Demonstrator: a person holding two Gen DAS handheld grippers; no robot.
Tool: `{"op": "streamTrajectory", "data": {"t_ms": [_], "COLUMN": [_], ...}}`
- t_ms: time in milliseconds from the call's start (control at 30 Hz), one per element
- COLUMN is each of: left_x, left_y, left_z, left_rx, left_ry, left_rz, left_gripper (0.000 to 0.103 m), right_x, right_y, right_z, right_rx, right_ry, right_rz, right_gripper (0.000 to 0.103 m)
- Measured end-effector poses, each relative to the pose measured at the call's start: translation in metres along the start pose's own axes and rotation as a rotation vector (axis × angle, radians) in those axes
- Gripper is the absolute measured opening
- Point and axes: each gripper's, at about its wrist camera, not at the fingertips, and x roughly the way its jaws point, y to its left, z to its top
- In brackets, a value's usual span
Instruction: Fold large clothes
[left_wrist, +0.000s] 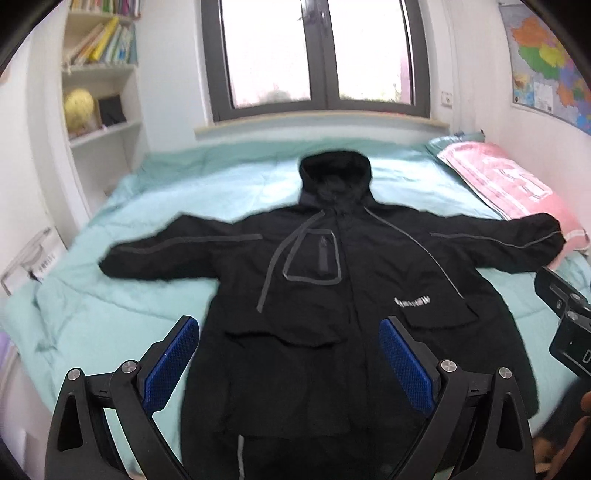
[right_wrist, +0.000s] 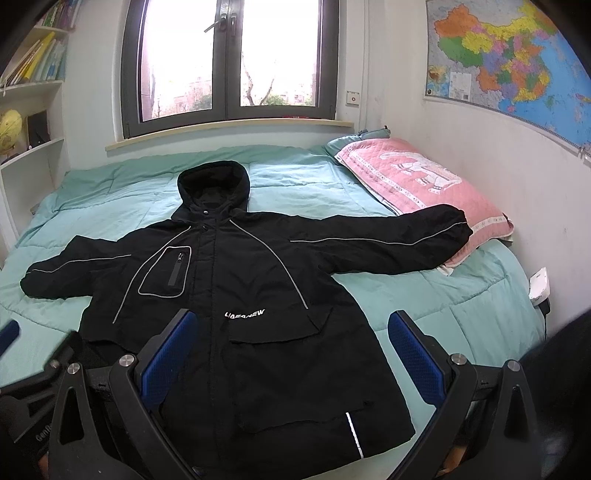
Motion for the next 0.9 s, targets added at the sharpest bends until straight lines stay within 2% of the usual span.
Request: {"op": "streamTrajectory", "data": {"t_ms": [67,167,300,333,400,700,900], "left_x": [-0.001,0.0,-0.004,-0.009,-0.013,-0.019,-0.026], "left_y": [0.002,0.005,0.012,0.013,0.018,0.037,0.044], "left_z": [0.002,0.001,0.005,-0.005,-0.004,-0.009,-0.014], "left_rx": [-0.003,-0.027,-0.05,-0.057,-0.067,-0.113,-0.126], "left_ry": [-0.025,-0.01,-0.037,-0.048,-0.056,-0.048,-0.057], "left_rz": [0.008,-0.042,-0.043,-0.058,-0.082,-0.064,-0.095], "left_gripper": [0.098,0.098,0.099,0.099,0.099,0.099,0.099], "right_x": [0.0,-0.001,-0.005,-0.007,-0.01,-0.027,-0.037], "right_y": [0.0,-0.002,-0.003,-0.003,-0.001,0.013,0.016], "right_z": [0.001,0.002,0.002,0.002,0.002,0.004,0.002], "right_rx": [0.003,0.01,0.009,0.009,0.006,-0.025,-0.031], "right_ry": [-0.002,-0.003,-0.013,-0.015,-0.019,-0.044,-0.051], "right_rz": [-0.005,-0.006,-0.015,-0.016,-0.013,-0.018,-0.016], "right_gripper": [0.103,0.103,0.103,0.103,0.103,0.103,0.103]}}
